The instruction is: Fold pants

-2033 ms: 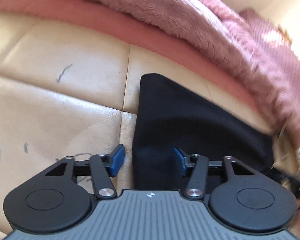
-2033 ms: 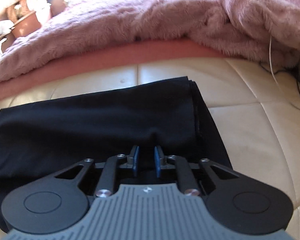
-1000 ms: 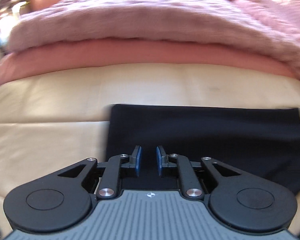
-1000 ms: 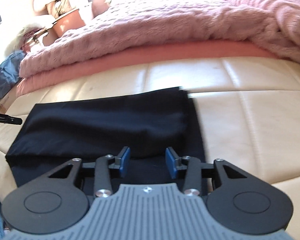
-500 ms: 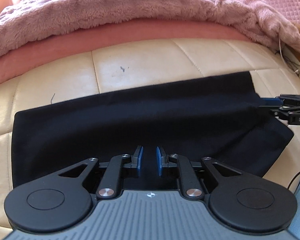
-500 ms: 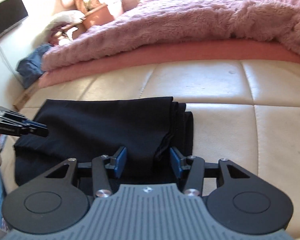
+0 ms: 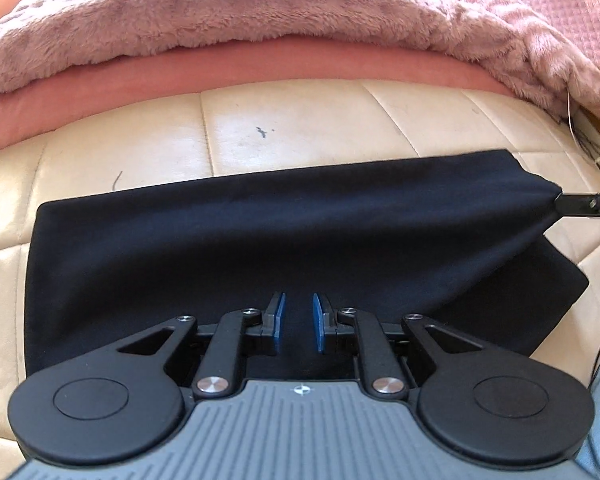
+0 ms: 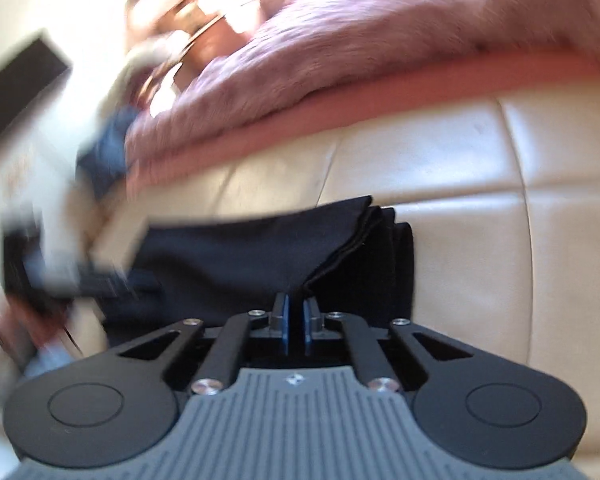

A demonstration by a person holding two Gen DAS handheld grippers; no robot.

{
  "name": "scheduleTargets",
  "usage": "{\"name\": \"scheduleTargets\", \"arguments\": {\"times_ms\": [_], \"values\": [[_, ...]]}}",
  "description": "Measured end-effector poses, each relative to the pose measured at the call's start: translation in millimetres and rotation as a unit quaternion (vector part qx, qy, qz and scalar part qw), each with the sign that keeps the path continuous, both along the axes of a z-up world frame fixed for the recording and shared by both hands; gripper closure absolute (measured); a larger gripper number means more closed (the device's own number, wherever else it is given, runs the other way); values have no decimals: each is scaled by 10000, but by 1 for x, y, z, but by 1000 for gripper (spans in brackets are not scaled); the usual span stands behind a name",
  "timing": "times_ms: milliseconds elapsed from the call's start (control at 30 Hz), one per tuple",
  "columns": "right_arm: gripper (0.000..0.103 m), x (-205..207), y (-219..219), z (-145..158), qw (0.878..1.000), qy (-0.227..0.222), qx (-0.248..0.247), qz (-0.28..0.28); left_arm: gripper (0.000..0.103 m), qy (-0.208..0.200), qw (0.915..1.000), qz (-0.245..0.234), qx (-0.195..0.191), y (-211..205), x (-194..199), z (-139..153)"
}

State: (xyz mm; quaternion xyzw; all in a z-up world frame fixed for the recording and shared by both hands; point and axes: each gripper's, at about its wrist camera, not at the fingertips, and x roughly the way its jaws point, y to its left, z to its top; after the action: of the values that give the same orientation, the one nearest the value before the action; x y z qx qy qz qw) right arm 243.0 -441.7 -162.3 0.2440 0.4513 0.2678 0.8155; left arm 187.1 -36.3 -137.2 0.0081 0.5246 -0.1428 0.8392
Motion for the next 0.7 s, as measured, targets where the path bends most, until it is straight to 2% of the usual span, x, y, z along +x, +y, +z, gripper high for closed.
{"name": "scheduleTargets", "arguments": {"times_ms": [67,100,233,367,400,500,567,633,700], "values": [[103,4,-13,-2,9950,619,557,-544,86,18,10000,63,17,4,-1,-1],[103,5,-16,-5,9915,868,579,-778,86,31,9999,95,47,6,-1,-1],[103,-3,-30,-9,9816,1198,-105,-1481,86,90,9997,206,75,12,-2,-2],[101,-18,-31,-7,9849,1000,147,-1404,85,27,9999,72,-95,8,-4,0],[97,-21,-25,-4,9880,859,100,-1280,84,-17,9999,-73,-133,2,-5,2],[85,-26,0,3,9943,359,-527,-853,76,-298,9969,-724,20,-32,-9,10],[85,-27,15,2,9920,252,-1021,-699,72,-539,9905,-1248,201,-65,-13,14],[87,-32,20,-2,9861,286,-1383,-870,70,-767,9830,-1639,322,-95,-16,15],[88,-43,18,-4,9839,167,-1349,-1157,69,-910,9753,-1977,380,-127,-19,13]]}}
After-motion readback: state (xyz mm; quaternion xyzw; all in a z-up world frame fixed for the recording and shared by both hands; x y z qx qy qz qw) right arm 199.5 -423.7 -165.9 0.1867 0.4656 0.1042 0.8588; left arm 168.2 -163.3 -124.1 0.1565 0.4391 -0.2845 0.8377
